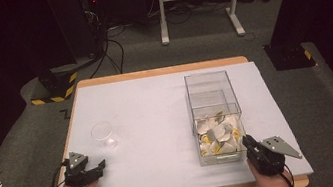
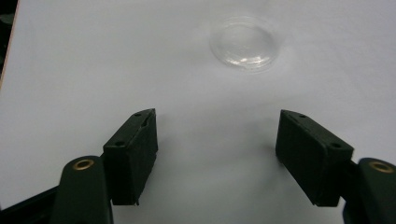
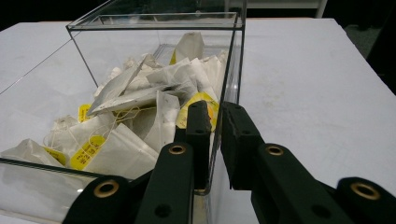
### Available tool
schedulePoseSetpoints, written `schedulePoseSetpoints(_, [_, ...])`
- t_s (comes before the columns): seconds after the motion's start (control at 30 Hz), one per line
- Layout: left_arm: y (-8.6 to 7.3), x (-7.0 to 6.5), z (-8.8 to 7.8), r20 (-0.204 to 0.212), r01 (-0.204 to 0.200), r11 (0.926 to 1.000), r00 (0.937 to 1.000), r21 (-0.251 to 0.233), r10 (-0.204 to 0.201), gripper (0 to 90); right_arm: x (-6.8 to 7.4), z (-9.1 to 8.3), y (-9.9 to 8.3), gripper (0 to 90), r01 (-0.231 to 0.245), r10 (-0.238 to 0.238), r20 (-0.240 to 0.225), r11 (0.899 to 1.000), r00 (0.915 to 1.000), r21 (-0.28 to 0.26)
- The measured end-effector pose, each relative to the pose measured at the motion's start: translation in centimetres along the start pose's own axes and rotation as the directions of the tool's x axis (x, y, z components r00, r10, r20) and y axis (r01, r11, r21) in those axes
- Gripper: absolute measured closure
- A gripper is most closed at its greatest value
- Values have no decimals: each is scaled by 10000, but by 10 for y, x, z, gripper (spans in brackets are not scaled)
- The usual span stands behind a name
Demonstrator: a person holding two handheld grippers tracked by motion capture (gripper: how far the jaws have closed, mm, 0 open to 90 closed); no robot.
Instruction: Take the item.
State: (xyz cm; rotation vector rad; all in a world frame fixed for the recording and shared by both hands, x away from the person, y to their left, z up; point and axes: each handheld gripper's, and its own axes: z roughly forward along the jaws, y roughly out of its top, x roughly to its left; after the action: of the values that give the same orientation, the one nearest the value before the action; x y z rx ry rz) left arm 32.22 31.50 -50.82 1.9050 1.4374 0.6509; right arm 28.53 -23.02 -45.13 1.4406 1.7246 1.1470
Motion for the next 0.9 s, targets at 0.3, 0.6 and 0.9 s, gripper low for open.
schedulePoseSetpoints(0.3, [0, 0, 0, -2, 2, 10000, 10000, 0, -2, 298, 0, -2, -1, 814, 14, -14, -15, 10000, 10000, -7])
schedulePoseSetpoints(0.6, [0, 0, 0, 10, 30, 10000, 10000, 2, -30, 298, -1, -1, 1, 690, -64, 63, -285, 10000, 9996, -17])
schedulePoseSetpoints(0.9, [0, 0, 0, 3, 4, 10000, 10000, -3, -4, 298, -5, 3, 13, 665, -47, 41, -288, 9998, 9996, -198])
